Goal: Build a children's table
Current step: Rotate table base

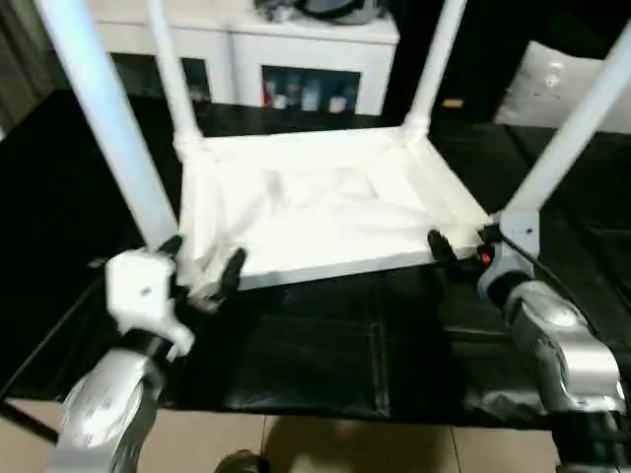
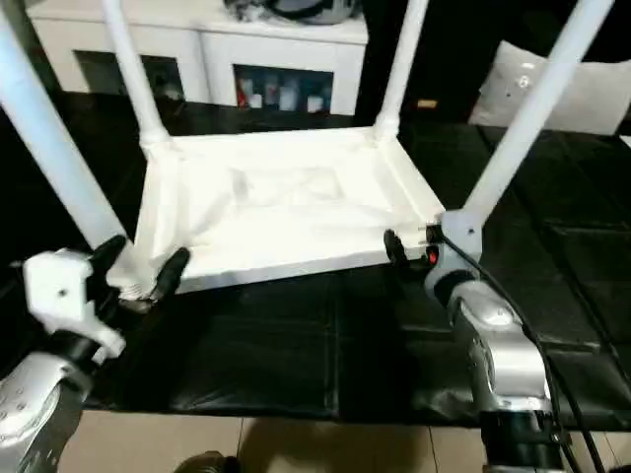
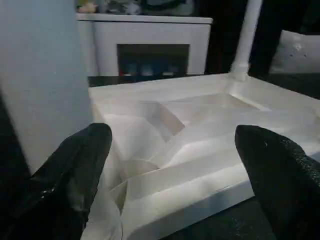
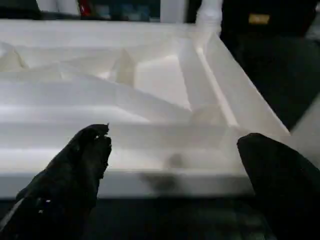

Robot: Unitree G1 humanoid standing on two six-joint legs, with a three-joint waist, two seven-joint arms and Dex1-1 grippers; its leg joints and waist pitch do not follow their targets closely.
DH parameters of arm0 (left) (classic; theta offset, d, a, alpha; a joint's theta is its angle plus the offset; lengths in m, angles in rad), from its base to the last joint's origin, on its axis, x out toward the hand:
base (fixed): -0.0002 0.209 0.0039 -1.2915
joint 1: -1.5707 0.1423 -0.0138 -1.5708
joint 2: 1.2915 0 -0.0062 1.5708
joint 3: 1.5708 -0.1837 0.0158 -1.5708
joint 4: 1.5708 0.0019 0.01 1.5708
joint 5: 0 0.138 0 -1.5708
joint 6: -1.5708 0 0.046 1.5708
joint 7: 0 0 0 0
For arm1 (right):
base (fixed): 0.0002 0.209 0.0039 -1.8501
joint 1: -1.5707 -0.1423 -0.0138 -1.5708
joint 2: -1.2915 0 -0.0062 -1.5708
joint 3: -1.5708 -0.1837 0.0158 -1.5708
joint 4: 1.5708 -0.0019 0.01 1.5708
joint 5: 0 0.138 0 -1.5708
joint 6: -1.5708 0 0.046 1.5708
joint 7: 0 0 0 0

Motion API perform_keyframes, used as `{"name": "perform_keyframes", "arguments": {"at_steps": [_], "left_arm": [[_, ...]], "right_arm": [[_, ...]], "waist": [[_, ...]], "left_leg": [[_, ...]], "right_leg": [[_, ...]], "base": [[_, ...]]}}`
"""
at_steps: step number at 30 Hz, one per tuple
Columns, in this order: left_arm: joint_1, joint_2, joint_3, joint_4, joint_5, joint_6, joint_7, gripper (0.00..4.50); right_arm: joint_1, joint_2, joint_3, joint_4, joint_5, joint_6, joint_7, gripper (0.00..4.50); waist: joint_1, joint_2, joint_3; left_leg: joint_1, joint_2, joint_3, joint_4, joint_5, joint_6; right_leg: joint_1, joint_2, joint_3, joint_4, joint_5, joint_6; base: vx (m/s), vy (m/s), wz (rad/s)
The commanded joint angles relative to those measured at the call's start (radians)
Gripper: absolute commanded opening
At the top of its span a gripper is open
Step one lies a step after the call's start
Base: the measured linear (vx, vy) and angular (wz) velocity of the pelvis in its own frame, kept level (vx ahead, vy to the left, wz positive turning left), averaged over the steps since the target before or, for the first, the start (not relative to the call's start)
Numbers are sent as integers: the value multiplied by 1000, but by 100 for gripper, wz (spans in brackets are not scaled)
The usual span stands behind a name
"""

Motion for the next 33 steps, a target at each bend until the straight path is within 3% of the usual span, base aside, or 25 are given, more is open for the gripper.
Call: {"name": "perform_keyframes", "arguments": {"at_steps": [1, 6, 8, 10, 14, 18, 21, 22, 23, 25, 28, 30, 33], "left_arm": [[7, -19, 47, -28, 15, 18, 65, 443], [-30, -30, 124, 6, 28, 16, 125, 443], [-30, -34, 136, 7, 29, 19, 137, 443], [-34, -30, 138, 14, 36, 22, 139, 443], [-53, -22, 153, 27, 34, 30, 150, 443], [-80, 0, 152, 49, 16, 31, 127, 443], [-181, 60, 157, 164, -14, 22, 57, 443], [-224, 79, 168, 216, -23, 17, 39, 443], [-255, 92, 179, 256, -31, 15, 27, 443], [-295, 117, 183, 314, -26, 2, 3, 443], [-338, 150, 181, 382, -27, -7, -38, 443], [-426, 187, 190, 527, -67, -21, -104, 443], [-460, 216, 176, 601, -88, -30, -180, 443]], "right_arm": [[9, -10, 0, -29, 3, 36, -5, 450], [14, -14, 12, -42, -3, 59, 0, 450], [16, -14, 12, -47, -3, 69, 0, 450], [17, -15, 13, -47, -4, 73, 0, 450], [19, -20, 19, -54, -9, 79, 4, 450], [15, -18, 20, -59, -6, 81, 14, 450], [7, -23, 38, -44, -16, 71, 35, 450], [5, -22, 41, -40, -19, 73, 35, 450], [4, -18, 36, -39, -12, 84, 33, 450], [1, -17, 35, -38, -4, 96, 40, 450], [-4, -19, 38, -33, 2, 109, 41, 450], [-31, -21, 41, 17, 3, 187, 37, 450], [-40, -32, 54, 54, -9, 186, 54, 450]], "waist": [[1, -1, -42], [-8, 1, -40], [-7, -4, -41], [-4, 3, -43], [0, 4, -48], [2, 5, -50], [7, 13, -50], [8, 10, -51], [8, 15, -52], [8, 16, -55], [7, 14, -58], [7, 11, -58], [10, 13, -60]], "left_leg": [[38, 51, -24, -87, -305, -40], [41, 48, -26, -87, -342, -56], [43, 51, -25, -86, -331, -54], [45, 52, -27, -87, -316, -54], [44, 50, -27, -85, -276, -52], [44, 48, -25, -81, -266, -45], [48, 46, -25, -82, -288, -57], [52, 45, -24, -83, -297, -66], [52, 42, -25, -83, -300, -75], [51, 46, -28, -86, -300, -84], [50, 44, -26, -84, -275, -81], [51, 40, -23, -81, -260, -74], [50, 43, -23, -81, -243, -76]], "right_leg": [[4, -46, 23, -94, -61, -88], [-1, -45, 24, -102, -139, -77], [-3, -44, 24, -102, -118, -74], [-2, -43, 23, -98, -82, -77], [3, -42, 20, -90, 23, -83], [5, -44, 20, -89, 35, -88], [0, -44, 22, -91, -19, -91], [-2, -43, 21, -93, -39, -88], [-3, -42, 22, -91, -38, -90], [0, -44, 20, -85, -15, -96], [2, -45, 19, -81, 27, -109], [1, -44, 20, -82, 35, -120], [5, -50, 19, -77, 43, -140]], "base": [[0, 0, 0], [0, 0, 0], [0, 0, 0], [0, 0, 0], [0, 0, 0], [0, 0, 0], [0, 0, 0], [0, 0, 0], [0, 0, 0], [0, 0, 0], [0, 0, 0], [0, 0, 0], [0, 0, 0]]}}
